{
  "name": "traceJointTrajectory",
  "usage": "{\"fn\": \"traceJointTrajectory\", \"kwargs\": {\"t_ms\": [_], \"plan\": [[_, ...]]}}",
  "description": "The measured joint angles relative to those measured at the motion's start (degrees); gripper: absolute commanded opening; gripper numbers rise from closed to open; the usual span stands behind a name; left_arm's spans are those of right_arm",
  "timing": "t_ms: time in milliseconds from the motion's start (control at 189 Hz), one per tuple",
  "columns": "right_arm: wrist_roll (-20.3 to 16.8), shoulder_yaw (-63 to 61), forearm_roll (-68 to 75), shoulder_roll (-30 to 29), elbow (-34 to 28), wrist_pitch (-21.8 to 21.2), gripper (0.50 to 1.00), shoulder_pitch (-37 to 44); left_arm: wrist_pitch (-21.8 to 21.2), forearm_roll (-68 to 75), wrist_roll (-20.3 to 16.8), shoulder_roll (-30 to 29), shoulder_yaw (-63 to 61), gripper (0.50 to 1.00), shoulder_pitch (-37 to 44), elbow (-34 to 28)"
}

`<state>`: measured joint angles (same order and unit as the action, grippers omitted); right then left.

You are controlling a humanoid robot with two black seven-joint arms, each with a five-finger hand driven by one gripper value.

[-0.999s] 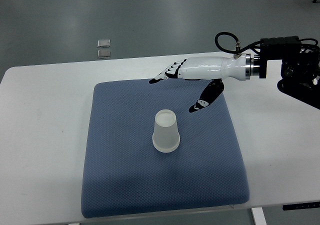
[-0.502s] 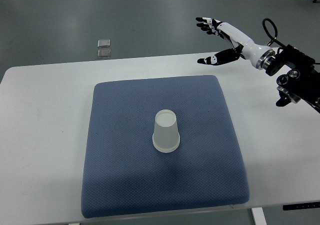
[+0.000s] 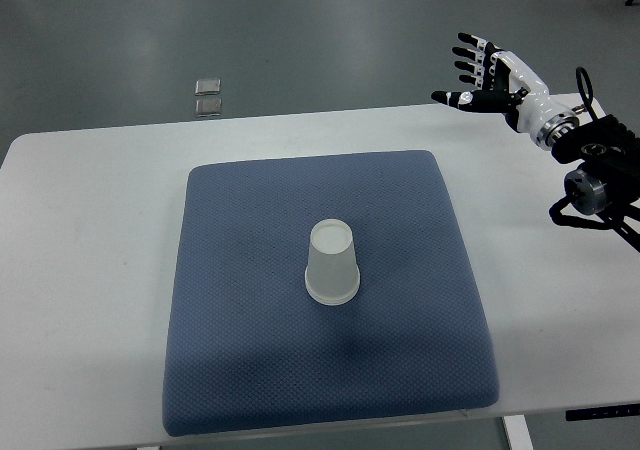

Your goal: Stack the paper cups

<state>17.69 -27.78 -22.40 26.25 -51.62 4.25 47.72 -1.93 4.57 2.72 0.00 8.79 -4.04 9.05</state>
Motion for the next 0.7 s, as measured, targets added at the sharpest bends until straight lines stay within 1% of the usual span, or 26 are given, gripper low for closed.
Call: {"fn": "traceJointTrajectory", "kwargs": {"t_ms": [322,544,697], "plan": [[0.43,0.15,3.54,-1.12,2.29,0.04,0.915,-1.24,0.0,0.0,0.0,0.0,0.0,1.0,0.0,0.0],[0.38,0.39,3.62,-1.45,2.54,-0.43,0.915,-2.19,0.0,0.0,0.0,0.0,0.0,1.0,0.0,0.0],[0.28,0.25,3.69,-3.42,2.52,-0.25,0.915,-3.0,0.0,0.0,0.0,0.0,0.0,1.0,0.0,0.0]]}}
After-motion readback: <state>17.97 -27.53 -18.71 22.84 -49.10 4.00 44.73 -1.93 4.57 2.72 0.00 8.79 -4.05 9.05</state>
